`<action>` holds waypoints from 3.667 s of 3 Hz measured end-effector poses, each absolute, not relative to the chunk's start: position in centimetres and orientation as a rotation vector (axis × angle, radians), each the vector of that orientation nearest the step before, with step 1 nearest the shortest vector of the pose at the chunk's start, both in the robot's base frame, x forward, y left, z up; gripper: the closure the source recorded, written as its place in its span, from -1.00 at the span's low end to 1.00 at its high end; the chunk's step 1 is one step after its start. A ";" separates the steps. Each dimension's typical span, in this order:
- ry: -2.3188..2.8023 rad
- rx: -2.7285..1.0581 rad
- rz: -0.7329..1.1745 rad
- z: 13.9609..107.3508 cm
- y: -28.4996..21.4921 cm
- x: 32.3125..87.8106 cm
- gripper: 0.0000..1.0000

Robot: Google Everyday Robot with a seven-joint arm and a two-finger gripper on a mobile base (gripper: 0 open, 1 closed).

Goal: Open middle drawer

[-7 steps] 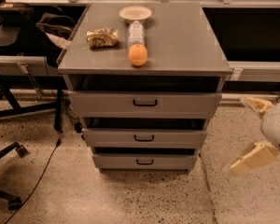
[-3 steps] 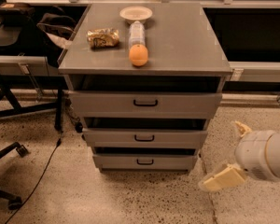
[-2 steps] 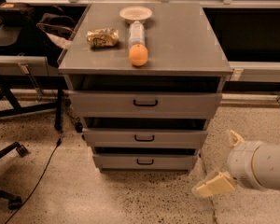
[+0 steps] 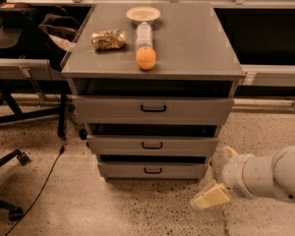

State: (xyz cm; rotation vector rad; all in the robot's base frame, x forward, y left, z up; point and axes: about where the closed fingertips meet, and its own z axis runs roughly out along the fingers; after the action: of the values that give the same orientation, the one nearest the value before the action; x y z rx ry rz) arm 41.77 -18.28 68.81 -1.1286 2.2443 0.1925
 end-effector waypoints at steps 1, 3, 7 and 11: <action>2.264 -1.159 0.303 65.5 -17.0 43.7 -1.00; 2.273 -1.168 0.374 63.8 -16.4 45.2 -1.00; 2.247 -1.209 0.507 55.9 -13.4 52.9 -1.00; 2.234 -1.192 0.522 55.0 -13.1 54.5 0.25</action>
Offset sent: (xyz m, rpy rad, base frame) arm 0.0505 0.0242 -0.0687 0.1210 0.1495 0.0785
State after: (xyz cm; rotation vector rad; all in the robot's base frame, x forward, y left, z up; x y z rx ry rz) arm 54.52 -13.11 54.97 -1.1923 2.2339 0.5219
